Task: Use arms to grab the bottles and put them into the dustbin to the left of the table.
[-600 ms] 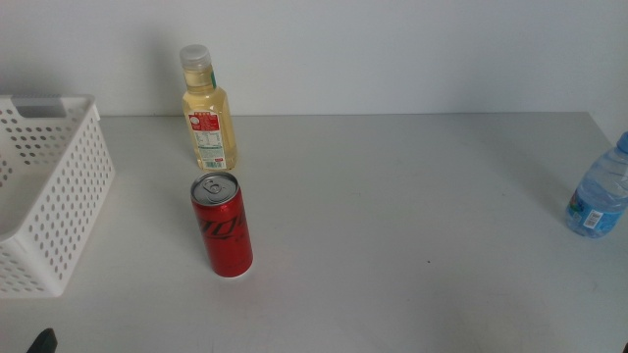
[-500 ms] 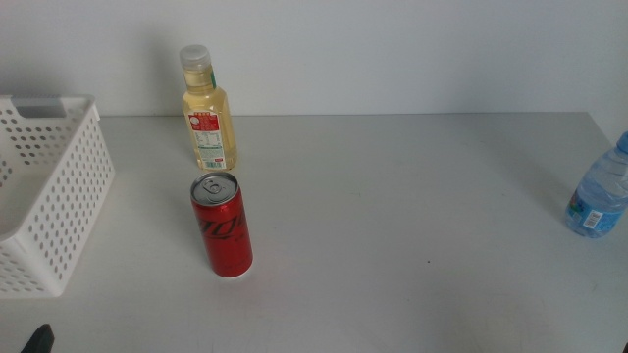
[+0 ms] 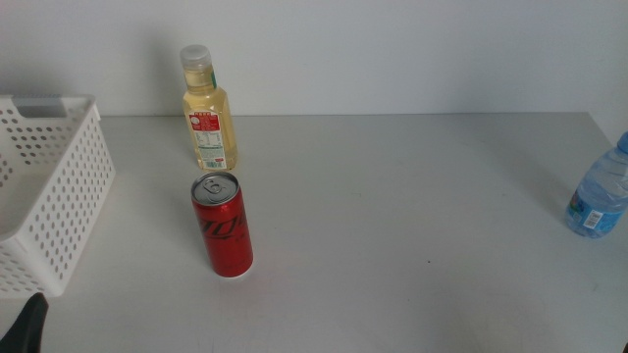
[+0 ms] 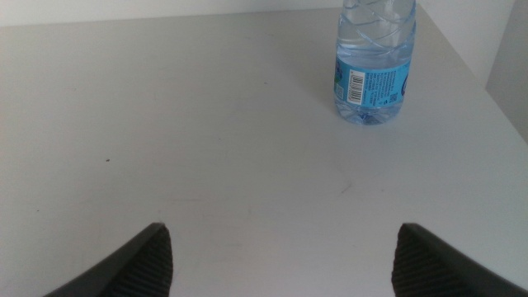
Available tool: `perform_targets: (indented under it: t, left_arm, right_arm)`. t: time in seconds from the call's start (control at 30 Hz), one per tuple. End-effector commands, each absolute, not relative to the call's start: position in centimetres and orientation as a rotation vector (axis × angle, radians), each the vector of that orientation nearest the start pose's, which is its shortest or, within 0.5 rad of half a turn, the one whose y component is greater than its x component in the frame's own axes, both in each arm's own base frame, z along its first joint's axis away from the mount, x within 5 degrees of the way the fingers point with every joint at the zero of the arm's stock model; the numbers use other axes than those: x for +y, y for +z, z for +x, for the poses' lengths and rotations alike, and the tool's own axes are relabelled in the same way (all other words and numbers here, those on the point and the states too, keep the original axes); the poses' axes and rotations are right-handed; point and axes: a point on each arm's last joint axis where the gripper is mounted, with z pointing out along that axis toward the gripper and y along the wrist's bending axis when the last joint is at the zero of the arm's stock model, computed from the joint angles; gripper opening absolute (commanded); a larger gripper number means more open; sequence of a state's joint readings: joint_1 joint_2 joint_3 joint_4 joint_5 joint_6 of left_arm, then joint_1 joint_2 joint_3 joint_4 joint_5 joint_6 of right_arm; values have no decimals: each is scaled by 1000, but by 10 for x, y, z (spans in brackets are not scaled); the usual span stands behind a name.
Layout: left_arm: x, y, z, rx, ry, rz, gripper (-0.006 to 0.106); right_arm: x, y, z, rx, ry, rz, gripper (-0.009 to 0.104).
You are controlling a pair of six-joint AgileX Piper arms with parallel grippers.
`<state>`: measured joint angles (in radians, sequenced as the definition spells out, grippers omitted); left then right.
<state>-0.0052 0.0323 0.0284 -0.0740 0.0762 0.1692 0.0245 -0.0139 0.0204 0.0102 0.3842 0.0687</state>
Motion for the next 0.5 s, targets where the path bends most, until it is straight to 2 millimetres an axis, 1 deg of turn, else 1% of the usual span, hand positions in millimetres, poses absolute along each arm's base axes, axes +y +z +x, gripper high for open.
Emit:
perform_targets:
  t: [0.0,0.1,0.27,0.47]
  left_arm:
    - [-3,206,66,1517,28,93,93]
    - [-8,207,74,1527,-24,148,93]
    - [-24,201,88,1596,-145,274,93]
    - [-41,197,104,1602,-253,322,93]
  right_arm:
    - [1,179,52,1790,55,37,69]
    - [1,179,52,1790,55,37,69]
    - [1,179,52,1790,55,37,69]
    - [1,179,52,1790,55,37,69]
